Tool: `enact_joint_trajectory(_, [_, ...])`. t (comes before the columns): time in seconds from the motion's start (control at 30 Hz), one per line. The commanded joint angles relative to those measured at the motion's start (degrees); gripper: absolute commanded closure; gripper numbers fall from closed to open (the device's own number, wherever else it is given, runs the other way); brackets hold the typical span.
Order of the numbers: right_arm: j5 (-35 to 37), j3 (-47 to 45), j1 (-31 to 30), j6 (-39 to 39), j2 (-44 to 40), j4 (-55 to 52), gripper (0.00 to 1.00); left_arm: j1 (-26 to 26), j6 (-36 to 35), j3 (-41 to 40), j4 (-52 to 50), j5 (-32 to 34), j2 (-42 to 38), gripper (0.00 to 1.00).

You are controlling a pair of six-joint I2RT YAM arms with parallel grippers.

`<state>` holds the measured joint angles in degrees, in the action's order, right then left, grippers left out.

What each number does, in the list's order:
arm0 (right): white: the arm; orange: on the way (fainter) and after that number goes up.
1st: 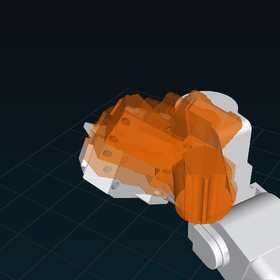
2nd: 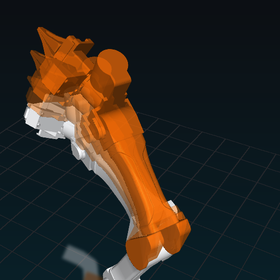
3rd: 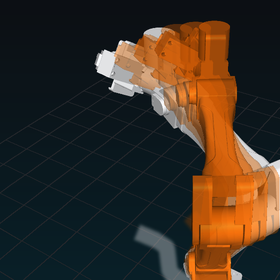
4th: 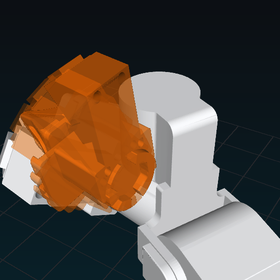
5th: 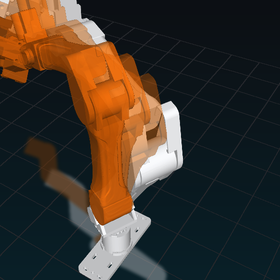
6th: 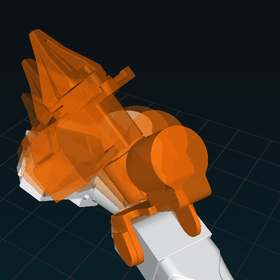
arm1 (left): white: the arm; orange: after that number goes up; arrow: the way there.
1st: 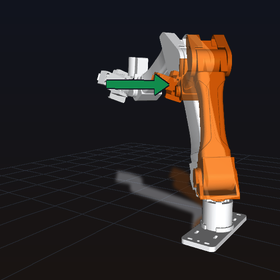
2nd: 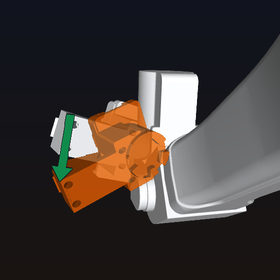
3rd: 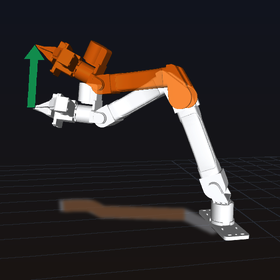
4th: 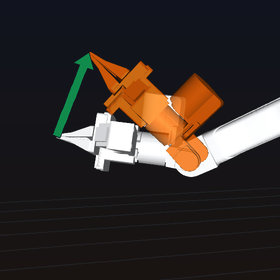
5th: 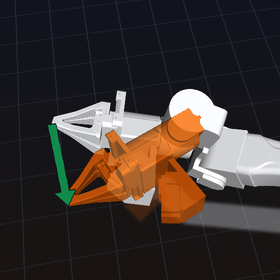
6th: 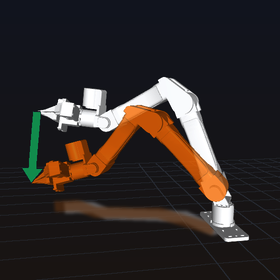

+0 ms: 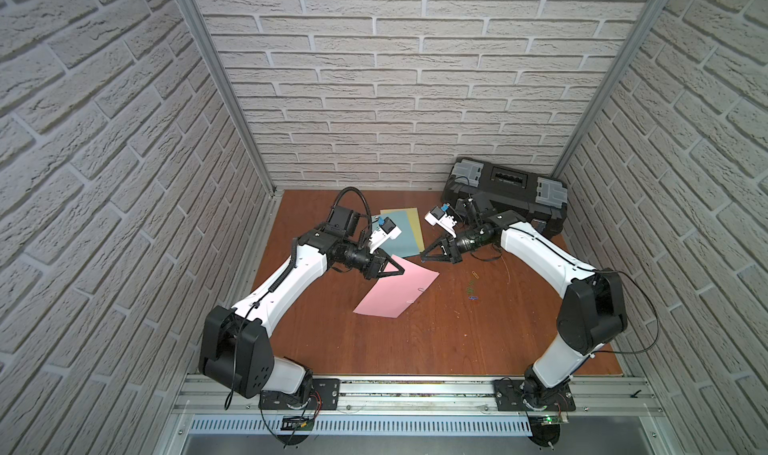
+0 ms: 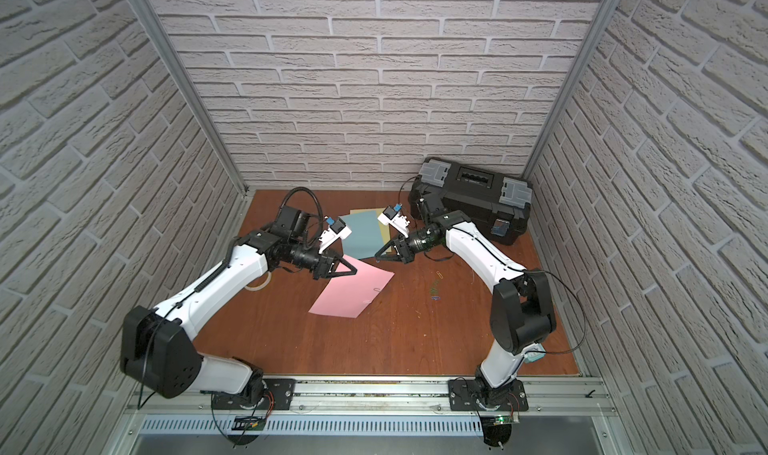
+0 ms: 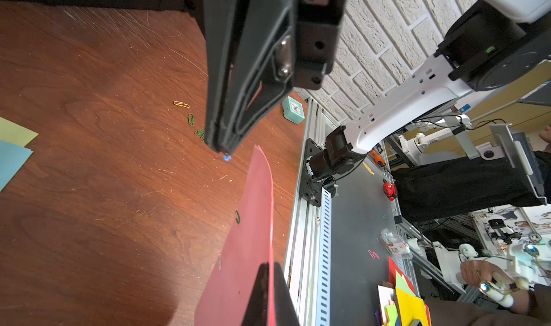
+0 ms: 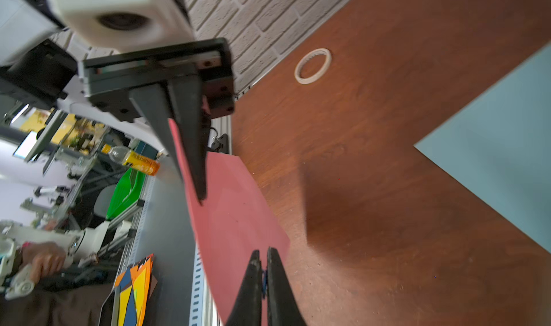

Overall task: Unclip the paperclips from the documents
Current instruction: Place the paper clip at the center of the board.

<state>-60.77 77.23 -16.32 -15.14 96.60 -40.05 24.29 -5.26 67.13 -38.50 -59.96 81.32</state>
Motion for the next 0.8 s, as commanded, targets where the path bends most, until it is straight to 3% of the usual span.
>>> enact_joint_trajectory(0.0, [6.8, -5.6, 3.3, 10.5, -4.0, 10.0, 0.92, 0.1, -1.4, 0.6, -0.3, 0.5, -0.6, 1.00])
enact_joint_trajectory(0.43, [29.7, -19.1, 10.8, 22.3, -3.0, 13.0, 0.92, 0.0, 1.3, -0.3, 3.0, 3.0, -1.4, 1.00])
enact_joint_trajectory(0.77, [37.3, -20.1, 10.8, 23.7, 1.4, 12.8, 0.89, -0.1, 2.6, -1.1, 3.9, 4.3, -2.4, 1.00])
